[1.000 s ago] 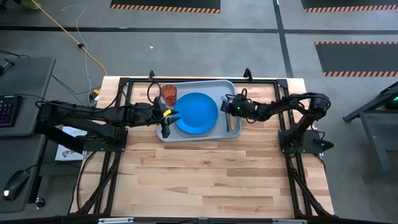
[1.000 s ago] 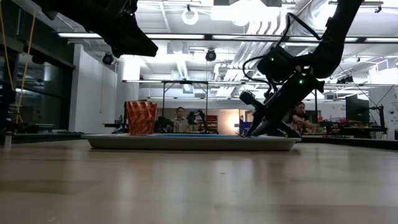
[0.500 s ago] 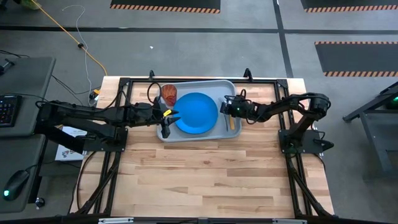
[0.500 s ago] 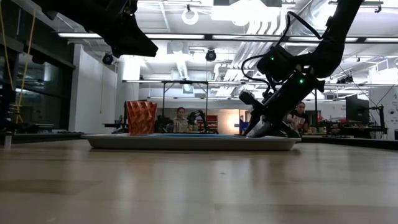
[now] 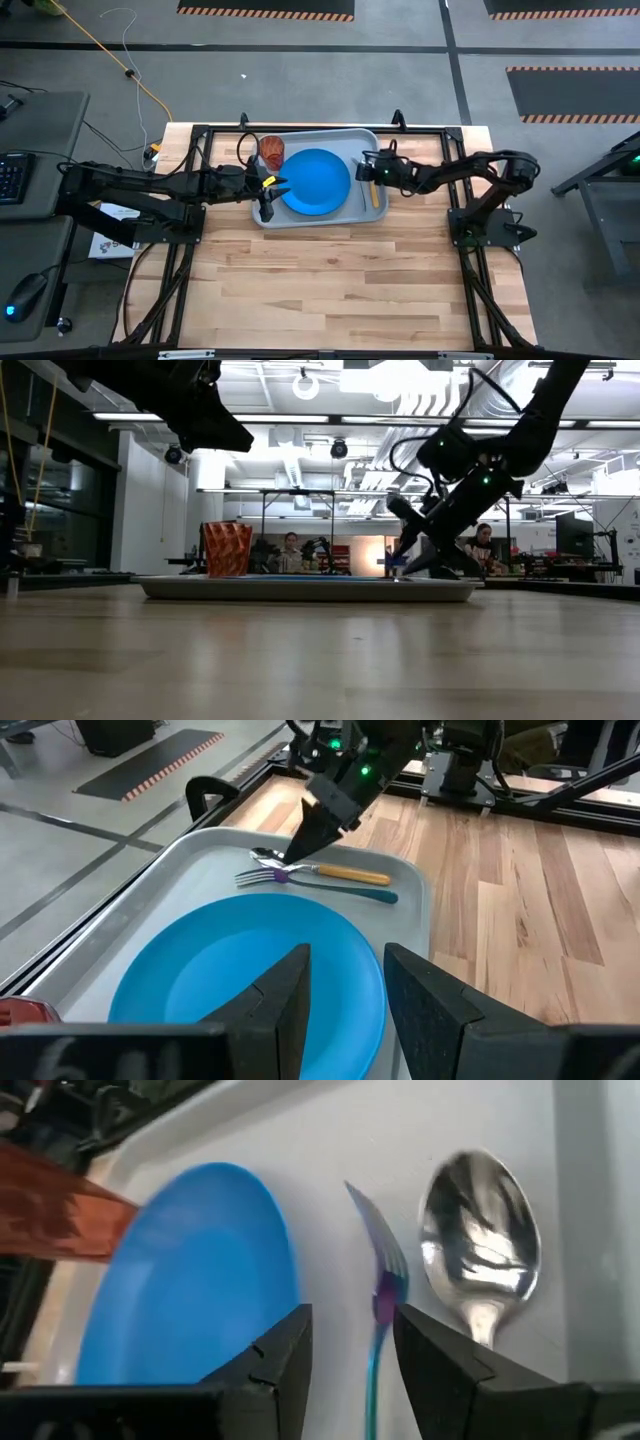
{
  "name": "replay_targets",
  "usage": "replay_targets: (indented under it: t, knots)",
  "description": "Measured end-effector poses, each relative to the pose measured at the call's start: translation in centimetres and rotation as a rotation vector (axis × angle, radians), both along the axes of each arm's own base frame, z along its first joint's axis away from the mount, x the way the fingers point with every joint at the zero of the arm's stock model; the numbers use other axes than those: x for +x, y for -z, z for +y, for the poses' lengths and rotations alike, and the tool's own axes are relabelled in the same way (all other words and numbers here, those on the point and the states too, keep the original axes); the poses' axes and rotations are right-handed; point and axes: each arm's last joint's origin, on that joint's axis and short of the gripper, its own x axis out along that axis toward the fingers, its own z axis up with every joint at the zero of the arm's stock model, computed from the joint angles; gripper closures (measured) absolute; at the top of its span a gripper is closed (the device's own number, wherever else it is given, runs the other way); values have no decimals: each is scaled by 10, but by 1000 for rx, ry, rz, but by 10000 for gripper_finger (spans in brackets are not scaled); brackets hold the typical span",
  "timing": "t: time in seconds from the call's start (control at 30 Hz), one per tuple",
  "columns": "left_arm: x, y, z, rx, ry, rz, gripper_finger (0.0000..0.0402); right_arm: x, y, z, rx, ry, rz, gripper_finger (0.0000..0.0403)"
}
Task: Pick and place plate/cup/fork/spoon on tray
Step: Put the blue fork on the gray serving tray to the right of the blue plate
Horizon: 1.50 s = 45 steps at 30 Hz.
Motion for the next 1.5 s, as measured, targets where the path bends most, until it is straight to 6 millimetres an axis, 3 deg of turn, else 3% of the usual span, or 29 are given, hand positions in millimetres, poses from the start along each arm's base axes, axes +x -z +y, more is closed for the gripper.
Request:
replay_targets:
  t: [0.2,0.37,0.57,0.67,0.83,0.9,1.17,1.5]
  knots:
    - [0,0,0,-1,-1,-1,284,-4,-6,7,9,-91,53,269]
    - [0,0,0,-1,-1,2,284,-2,0,32,27,-274,168,269]
    - [0,0,0,-1,-1,1,284,2,2,54,-79,-294,277,273]
    - [0,-1,0,-1,-1,-7,284,4,-2,59,-125,-276,368,296]
    - [0,-1,0,-1,-1,-6,284,13,-15,69,-198,-291,458,379]
    - [0,0,0,-1,-1,-5,284,18,-21,73,-228,-312,477,395]
    - [0,1,0,-17,-8,7,284,25,-27,103,-229,-434,455,399]
    - [0,1,0,-24,-11,-1,284,23,-25,106,-240,-504,501,402]
